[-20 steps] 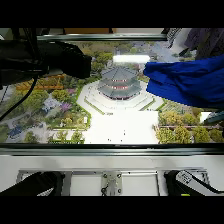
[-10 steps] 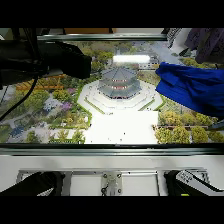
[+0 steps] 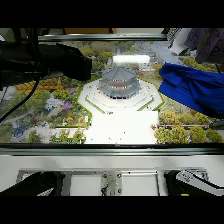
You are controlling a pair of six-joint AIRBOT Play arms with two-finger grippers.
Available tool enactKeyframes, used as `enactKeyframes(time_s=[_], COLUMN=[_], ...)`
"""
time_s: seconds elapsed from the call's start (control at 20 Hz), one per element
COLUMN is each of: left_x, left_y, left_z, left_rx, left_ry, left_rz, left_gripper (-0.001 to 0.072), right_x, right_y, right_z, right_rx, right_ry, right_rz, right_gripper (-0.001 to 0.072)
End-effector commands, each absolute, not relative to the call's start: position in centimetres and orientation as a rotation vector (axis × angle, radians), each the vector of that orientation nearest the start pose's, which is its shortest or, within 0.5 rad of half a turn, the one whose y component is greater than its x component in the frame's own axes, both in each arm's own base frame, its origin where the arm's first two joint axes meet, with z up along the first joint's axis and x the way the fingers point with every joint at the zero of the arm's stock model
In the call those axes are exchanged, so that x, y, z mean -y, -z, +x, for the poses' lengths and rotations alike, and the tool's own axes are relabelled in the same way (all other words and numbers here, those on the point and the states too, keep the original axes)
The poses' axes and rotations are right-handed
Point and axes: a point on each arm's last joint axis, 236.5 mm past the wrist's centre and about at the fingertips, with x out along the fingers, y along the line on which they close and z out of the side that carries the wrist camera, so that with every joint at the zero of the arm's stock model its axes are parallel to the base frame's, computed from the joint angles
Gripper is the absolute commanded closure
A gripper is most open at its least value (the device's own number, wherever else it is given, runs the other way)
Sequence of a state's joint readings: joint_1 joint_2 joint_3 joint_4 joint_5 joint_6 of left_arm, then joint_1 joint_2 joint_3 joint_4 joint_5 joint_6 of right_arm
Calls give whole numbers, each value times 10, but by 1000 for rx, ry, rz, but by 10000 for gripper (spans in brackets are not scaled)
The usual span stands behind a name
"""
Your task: Fold the clothes and pants, and hang the long-sleeved shirts on hangers.
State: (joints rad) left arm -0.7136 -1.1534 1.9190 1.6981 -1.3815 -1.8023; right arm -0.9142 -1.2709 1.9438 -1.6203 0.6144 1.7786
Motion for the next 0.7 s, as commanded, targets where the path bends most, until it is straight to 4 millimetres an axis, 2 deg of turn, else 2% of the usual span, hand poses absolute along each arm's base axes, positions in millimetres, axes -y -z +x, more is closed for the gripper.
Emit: enactKeyframes(time_s=[0.0,0.15,0.2,0.25,0.3,0.35,0.45,0.55,0.65], left_x=[235,234,234,234,234,234,234,234,234], left_y=[-335,-335,-335,-335,-335,-335,-335,-334,-334], left_z=[315,315,315,316,316,316,316,316,316], left_rx=[-630,-630,-630,-630,-630,-630,-630,-630,-630], left_ry=[506,506,506,505,505,505,505,505,504], left_rz=[59,58,58,59,59,59,59,59,60], left_gripper=[696,696,696,696,696,697,696,696,696], right_x=[398,397,395,392,388,382,363,334,299], right_y=[-440,-440,-445,-452,-462,-473,-502,-534,-553], right_z=[297,297,295,293,291,288,280,275,284], right_rx=[67,64,74,93,123,156,247,367,407], right_ry=[944,943,942,940,934,927,891,806,668], right_rz=[178,170,158,148,136,123,113,153,167], right_gripper=[706,693,648,425,146,64,64,65,64])
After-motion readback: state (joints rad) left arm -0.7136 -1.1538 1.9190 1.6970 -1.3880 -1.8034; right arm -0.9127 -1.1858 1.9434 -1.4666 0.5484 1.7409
